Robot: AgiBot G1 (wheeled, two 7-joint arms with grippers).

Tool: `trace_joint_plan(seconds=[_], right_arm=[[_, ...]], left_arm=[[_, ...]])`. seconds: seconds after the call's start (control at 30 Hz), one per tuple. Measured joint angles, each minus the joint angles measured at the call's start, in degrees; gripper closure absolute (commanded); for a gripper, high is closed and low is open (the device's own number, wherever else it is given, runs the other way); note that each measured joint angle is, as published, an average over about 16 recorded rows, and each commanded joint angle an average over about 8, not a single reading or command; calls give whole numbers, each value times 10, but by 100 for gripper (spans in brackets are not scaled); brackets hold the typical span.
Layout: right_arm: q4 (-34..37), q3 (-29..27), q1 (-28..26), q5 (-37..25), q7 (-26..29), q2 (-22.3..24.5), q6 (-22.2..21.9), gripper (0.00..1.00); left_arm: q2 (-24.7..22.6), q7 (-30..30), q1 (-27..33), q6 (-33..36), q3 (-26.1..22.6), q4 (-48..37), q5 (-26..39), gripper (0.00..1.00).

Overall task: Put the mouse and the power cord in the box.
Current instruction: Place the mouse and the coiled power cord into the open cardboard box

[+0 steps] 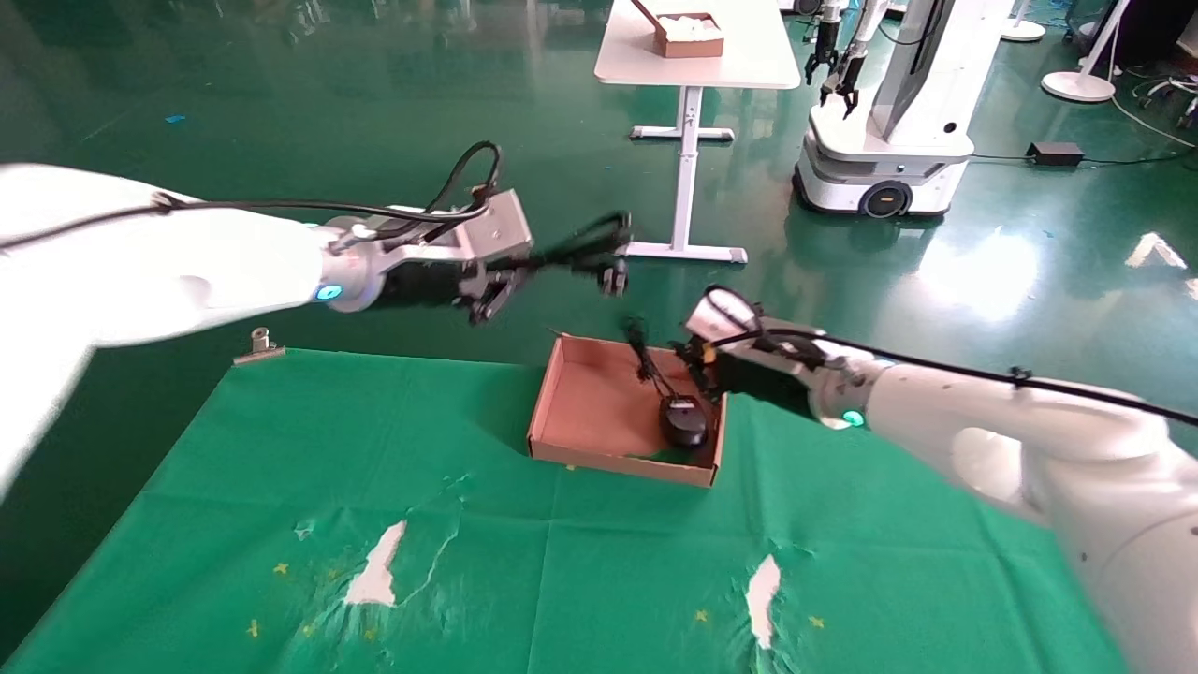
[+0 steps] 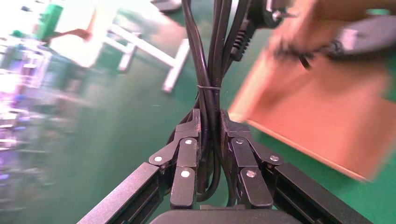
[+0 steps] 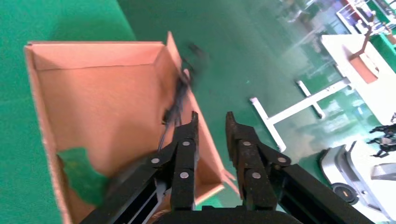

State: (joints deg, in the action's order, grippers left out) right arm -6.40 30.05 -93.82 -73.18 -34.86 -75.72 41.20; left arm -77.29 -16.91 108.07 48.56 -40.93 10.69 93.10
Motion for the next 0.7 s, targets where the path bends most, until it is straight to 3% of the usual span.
trace_joint_plan(seconds=[0.27,0.57,0.7], right_arm=[[-9,-14,-48,23,-26,65,76,0],[-28,-21,-117,32,-37,165,192,0],[-34,-19,-134,28,-26,198,224,0]], left_arm=[[-14,19,-59,-43,-58,96,-17,100],[-14,94,-90,-39,-160,181,-31,100],[-15,130,-86,-62,-205,203,-26,98]])
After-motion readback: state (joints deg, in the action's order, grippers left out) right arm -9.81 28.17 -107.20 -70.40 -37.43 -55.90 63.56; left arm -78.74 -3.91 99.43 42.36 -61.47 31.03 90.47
